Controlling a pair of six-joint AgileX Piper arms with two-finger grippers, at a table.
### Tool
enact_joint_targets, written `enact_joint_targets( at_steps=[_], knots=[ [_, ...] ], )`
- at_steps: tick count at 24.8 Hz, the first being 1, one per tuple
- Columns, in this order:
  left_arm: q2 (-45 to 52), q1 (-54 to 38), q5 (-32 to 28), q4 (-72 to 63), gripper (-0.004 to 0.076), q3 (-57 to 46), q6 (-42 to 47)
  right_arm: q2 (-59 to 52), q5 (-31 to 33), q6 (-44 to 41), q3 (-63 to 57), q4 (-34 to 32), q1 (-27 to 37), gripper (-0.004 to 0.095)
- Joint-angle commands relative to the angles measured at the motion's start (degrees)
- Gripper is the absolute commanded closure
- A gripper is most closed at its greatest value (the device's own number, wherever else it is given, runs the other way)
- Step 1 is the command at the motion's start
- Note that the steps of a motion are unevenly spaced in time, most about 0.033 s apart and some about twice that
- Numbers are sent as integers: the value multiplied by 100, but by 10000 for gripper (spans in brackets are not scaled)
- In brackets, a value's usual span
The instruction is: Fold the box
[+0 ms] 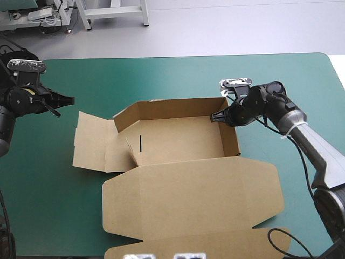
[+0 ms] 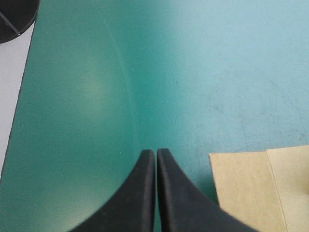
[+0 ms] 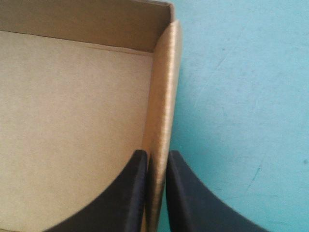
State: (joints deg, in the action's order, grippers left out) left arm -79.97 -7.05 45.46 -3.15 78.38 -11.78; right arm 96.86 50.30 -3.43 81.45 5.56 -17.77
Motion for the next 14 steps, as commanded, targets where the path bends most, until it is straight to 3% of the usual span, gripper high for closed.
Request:
enact_joint_targets(
  at_steps=[1,3,10,14],
  knots=[
    [183,10,-271,-77,724,155,17,-202,-50,152,134,-436,16,597],
    [183,10,-246,-77,724,155,17,-202,143,152,330,-503,16,516],
    [183,10,-153,-87,724,155,17,-202,1028,152,1733,-1015,16,511],
    [183,10,-35,-171,724,155,17,-202,1199,124,2460,-1430,16,511]
  ],
)
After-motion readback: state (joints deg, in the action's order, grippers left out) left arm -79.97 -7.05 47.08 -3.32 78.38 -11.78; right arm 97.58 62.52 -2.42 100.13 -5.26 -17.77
